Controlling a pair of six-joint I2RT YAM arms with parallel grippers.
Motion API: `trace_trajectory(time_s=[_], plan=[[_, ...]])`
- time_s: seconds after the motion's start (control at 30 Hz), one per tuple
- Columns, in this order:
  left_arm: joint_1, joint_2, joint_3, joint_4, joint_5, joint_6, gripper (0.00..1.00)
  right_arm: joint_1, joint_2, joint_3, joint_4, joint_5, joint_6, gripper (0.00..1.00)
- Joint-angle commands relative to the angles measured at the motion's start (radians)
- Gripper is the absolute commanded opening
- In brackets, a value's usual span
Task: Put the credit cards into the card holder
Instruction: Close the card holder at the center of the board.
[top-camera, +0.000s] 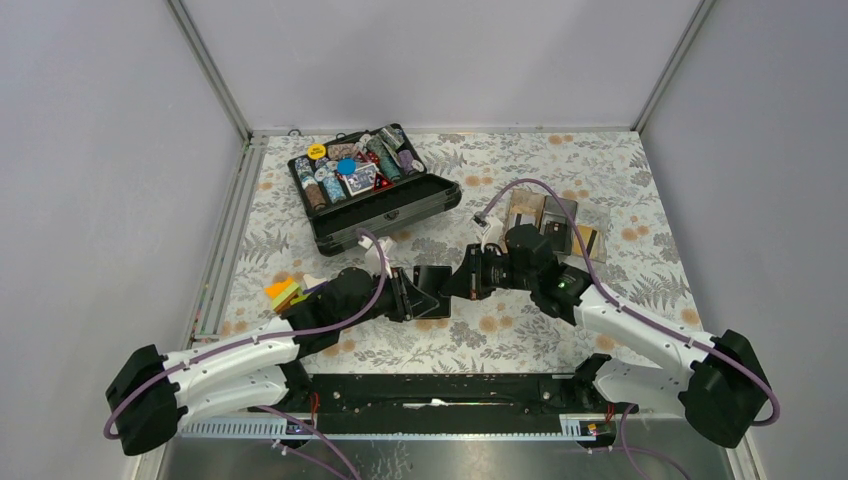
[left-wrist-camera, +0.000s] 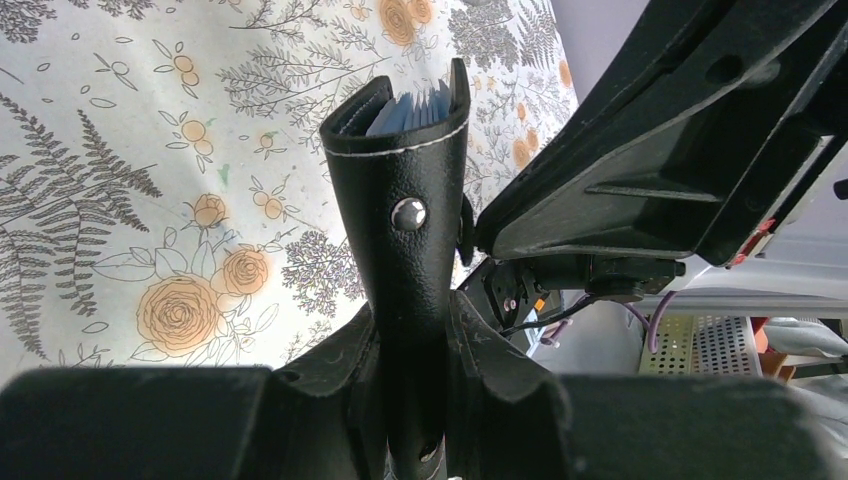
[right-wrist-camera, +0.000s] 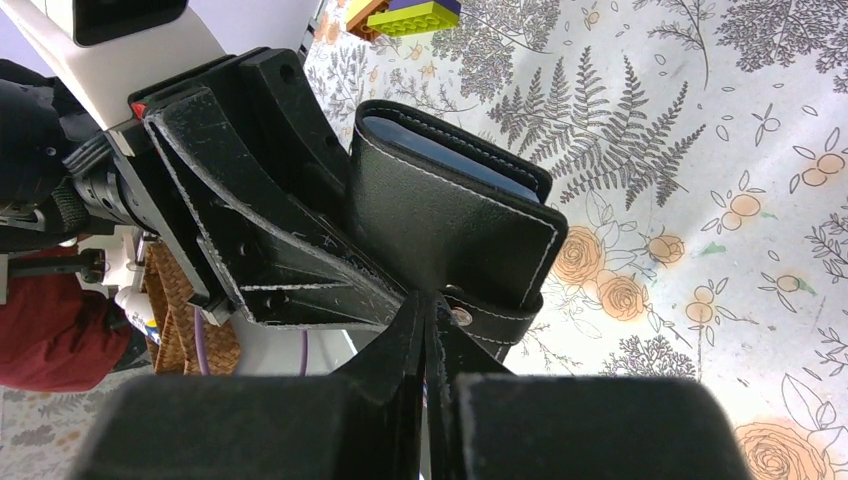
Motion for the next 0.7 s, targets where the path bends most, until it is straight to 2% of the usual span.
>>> trace_trajectory(time_s=[0.0,0.13,0.27,0.43,0.57,0.67], plan=[[0.003,0.003,0.053,0.101,0.035,0.019,0.00,-0.001,0.014,0.001,0.067,-0.026,0.010,0.00],[0.002,0.001,0.047,0.098,0.017,0.010,0.00,-0.001,0.008,0.005,0.044,-0.008,0.000,0.00],[0.003,-0.006,0.044,0.047,-0.053,-0.015,0.00,-0.001,-0.018,0.026,-0.054,0.069,-0.035,0.00],[0.003,-0.001,0.058,-0.019,-0.118,-0.021,0.00,-0.001,-0.048,0.023,-0.127,0.132,-0.054,0.29],[0.003,-0.003,0.058,-0.041,-0.133,-0.026,0.00,0.002,-0.044,0.002,-0.115,0.144,-0.039,0.45],[0.003,-0.010,0.058,-0.043,-0.134,-0.027,0.00,0.011,-0.034,-0.001,-0.116,0.179,-0.032,0.54]])
